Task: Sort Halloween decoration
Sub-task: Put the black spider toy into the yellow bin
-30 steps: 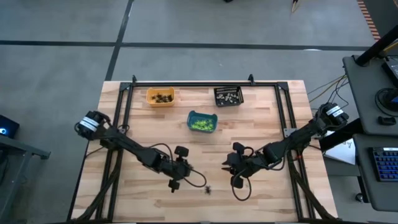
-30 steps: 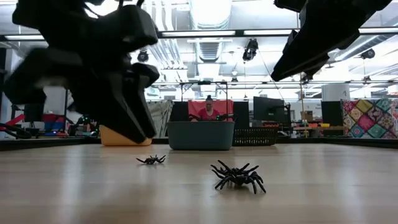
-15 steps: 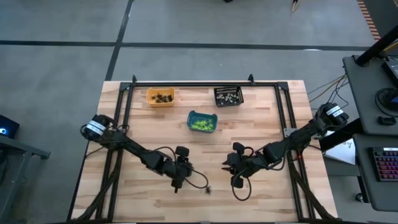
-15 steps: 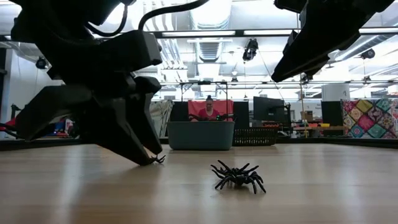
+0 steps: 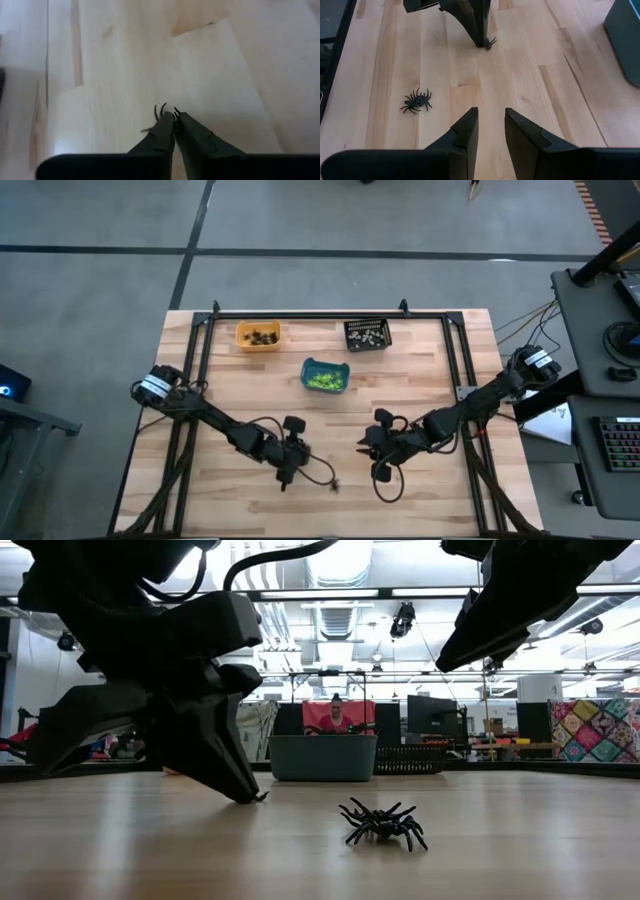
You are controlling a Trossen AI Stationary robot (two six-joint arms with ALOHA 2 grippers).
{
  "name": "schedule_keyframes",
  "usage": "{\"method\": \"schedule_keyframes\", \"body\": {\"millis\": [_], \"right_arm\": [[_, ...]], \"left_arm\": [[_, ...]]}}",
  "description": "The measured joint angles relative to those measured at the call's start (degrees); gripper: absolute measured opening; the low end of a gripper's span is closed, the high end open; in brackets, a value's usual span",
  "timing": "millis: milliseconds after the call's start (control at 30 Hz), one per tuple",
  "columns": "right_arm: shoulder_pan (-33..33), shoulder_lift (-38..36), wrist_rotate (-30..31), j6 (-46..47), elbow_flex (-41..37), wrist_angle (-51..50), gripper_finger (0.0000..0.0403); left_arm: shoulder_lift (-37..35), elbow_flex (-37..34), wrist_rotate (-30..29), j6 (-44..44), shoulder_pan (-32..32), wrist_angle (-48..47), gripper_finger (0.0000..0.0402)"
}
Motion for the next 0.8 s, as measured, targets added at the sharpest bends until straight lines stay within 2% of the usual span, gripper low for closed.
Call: {"method": "schedule_keyframes", "body": {"millis": [300, 600, 800], "right_arm": [[0.0, 0.01, 0.07, 0.0, 0.0, 0.0, 0.0084], [0.0, 0.01, 0.07, 0.0, 0.0, 0.02, 0.0084], [0.0, 0.01, 0.12, 0.05, 0.0, 0.36, 0.0084]], "left_arm": [[-1.63, -0.28, -0.23, 1.06, 0.04, -1.05, 0.0], [-9.79, -0.33, 0.13, 2.27, 0.48, -1.87, 0.0001], [-14.1, -0.3, 4.63, 2.89, 0.24, -6.48, 0.0]]}}
